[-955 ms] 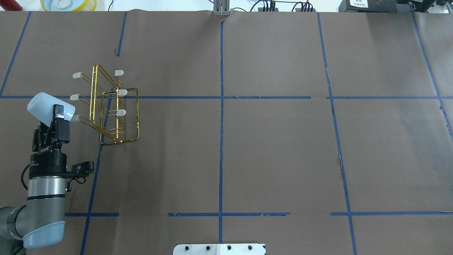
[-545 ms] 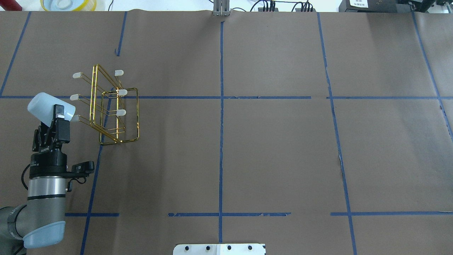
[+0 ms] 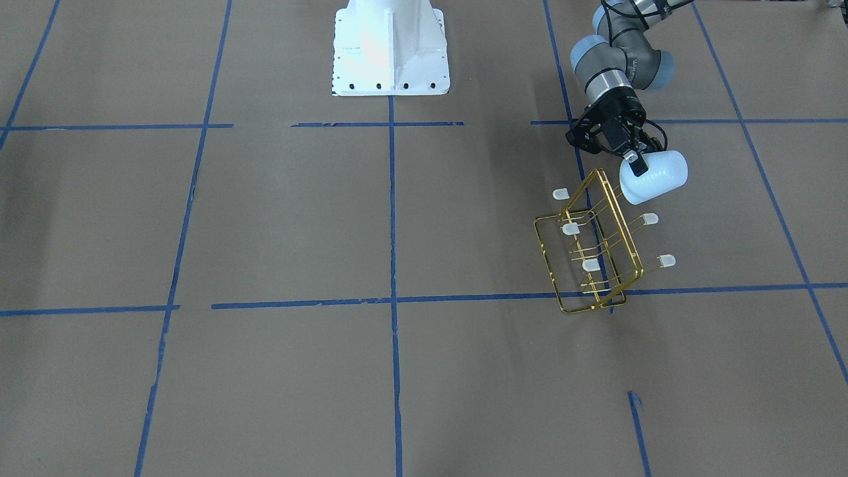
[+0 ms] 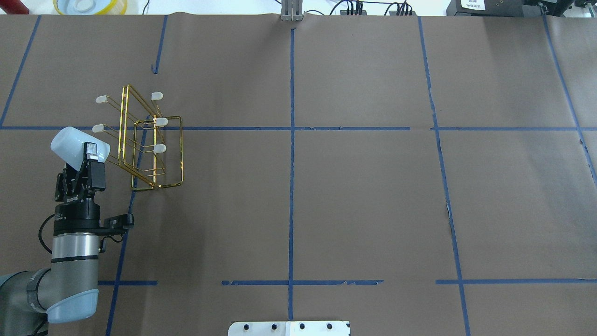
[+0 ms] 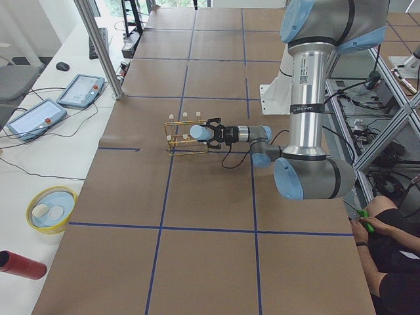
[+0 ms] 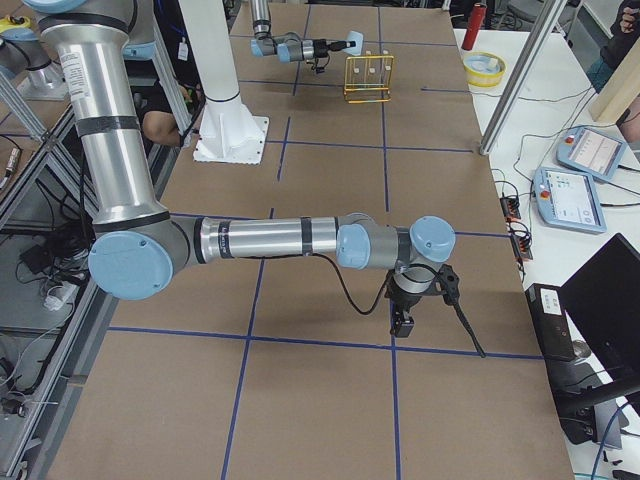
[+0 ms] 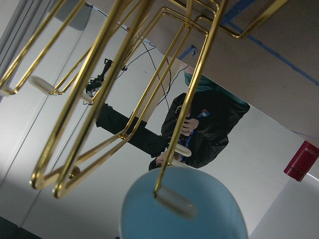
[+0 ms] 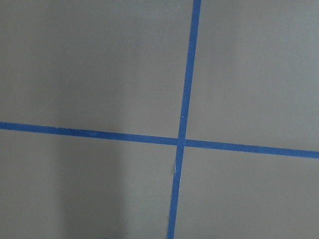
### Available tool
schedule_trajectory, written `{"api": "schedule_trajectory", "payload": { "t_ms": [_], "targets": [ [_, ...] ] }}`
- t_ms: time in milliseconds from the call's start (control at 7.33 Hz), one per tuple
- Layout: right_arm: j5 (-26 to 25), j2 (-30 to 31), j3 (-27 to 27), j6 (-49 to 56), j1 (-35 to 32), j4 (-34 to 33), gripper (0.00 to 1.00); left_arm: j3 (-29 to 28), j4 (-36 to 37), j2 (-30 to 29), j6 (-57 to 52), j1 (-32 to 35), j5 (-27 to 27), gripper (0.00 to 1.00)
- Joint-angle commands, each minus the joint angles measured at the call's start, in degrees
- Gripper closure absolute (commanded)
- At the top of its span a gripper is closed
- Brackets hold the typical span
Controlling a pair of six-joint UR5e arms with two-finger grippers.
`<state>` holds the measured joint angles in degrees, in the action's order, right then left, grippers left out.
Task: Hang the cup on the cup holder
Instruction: 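Lower the cup onto a white-tipped peg of the gold rack, then open the left gripper and pull it back from the rack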
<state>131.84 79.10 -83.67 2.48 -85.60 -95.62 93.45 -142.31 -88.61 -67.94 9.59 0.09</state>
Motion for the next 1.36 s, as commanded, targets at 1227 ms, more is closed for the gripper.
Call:
{"api": "schedule_trajectory", "payload": {
  "t_ms": [1227],
  "targets": [
    [0.0,0.0,0.0,0.0,0.0,0.0,0.0,9.9,-17.4,18.9,20.6,5.4,-12.3,0.0]
  ]
}}
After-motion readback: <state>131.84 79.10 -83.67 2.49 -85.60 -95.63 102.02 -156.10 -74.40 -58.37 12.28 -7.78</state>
